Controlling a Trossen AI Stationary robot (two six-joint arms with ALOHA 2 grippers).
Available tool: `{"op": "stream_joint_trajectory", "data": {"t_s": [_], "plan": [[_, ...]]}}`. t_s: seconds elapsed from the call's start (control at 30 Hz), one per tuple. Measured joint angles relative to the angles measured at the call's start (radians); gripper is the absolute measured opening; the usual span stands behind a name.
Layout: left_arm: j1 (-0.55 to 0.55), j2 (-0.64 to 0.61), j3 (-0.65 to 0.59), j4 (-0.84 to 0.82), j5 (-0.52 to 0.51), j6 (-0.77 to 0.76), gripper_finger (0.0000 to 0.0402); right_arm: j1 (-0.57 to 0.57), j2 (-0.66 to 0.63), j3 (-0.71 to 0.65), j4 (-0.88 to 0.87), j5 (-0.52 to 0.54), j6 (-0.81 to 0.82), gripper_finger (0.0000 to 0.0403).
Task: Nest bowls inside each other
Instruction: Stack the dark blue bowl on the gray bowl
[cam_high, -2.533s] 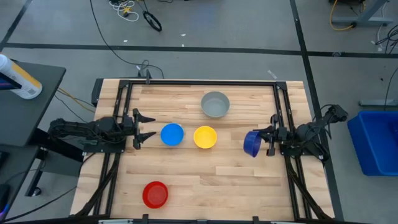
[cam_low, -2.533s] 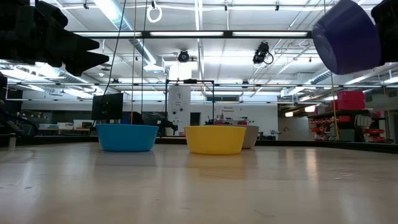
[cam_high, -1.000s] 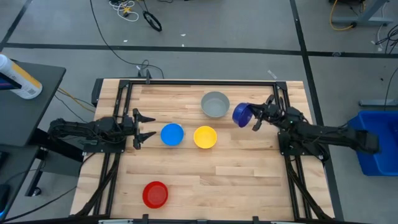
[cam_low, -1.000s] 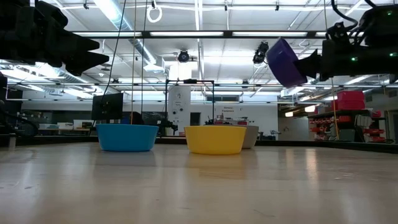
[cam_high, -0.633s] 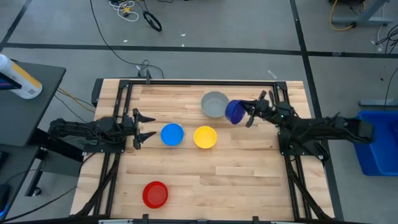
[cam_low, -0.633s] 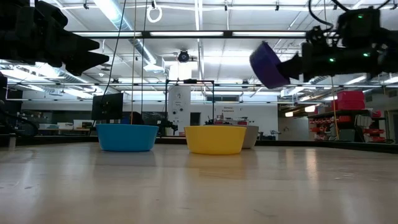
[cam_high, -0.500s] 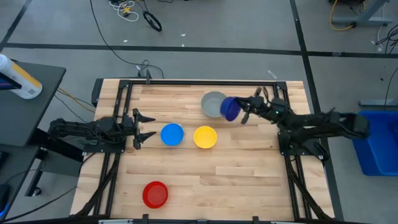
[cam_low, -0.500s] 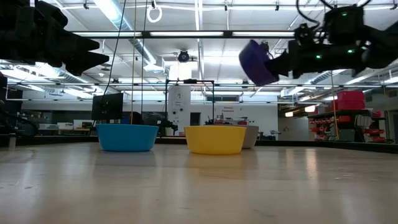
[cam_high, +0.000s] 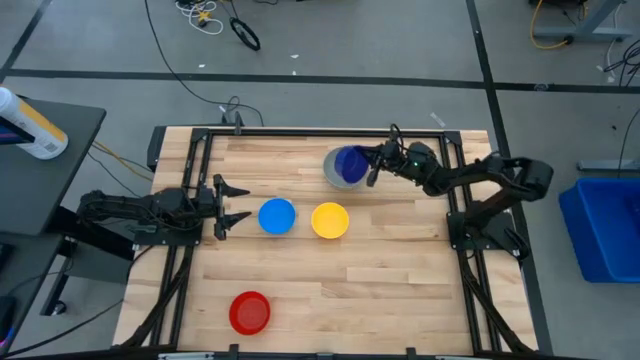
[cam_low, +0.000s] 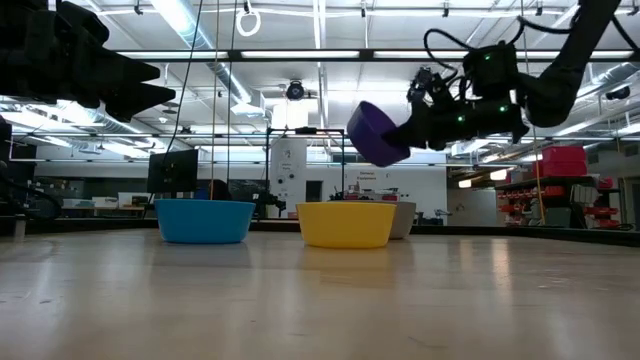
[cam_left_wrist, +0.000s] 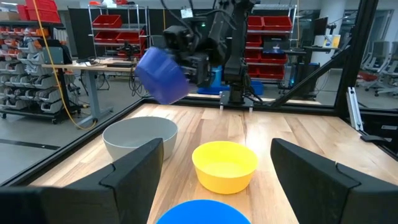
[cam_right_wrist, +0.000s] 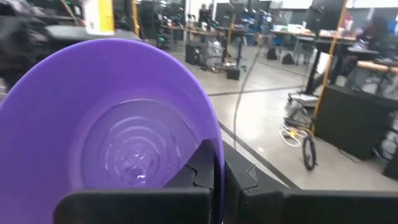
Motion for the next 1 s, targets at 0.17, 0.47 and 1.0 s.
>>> {"op": "stream_joint_trajectory", "data": {"t_s": [0.17, 0.47, 1.0], "plan": [[0.000, 0.000, 0.000, -0.002, 0.000, -0.006, 0.0307, -0.028, 0.039, 0.005, 0.010, -0.025, 0.024, 0.0004], [0.000, 0.000, 0.000, -0.002, 0.000, -0.006, 0.0307, -0.032, 0.042, 0.005, -0.003, -0.032, 0.035, 0.0004], [0.000, 0.000, 0.000, -0.002, 0.000, -0.003, 0.0307, -0.054, 0.042, 0.088, -0.191, -0.084, 0.037, 0.0004]]}}
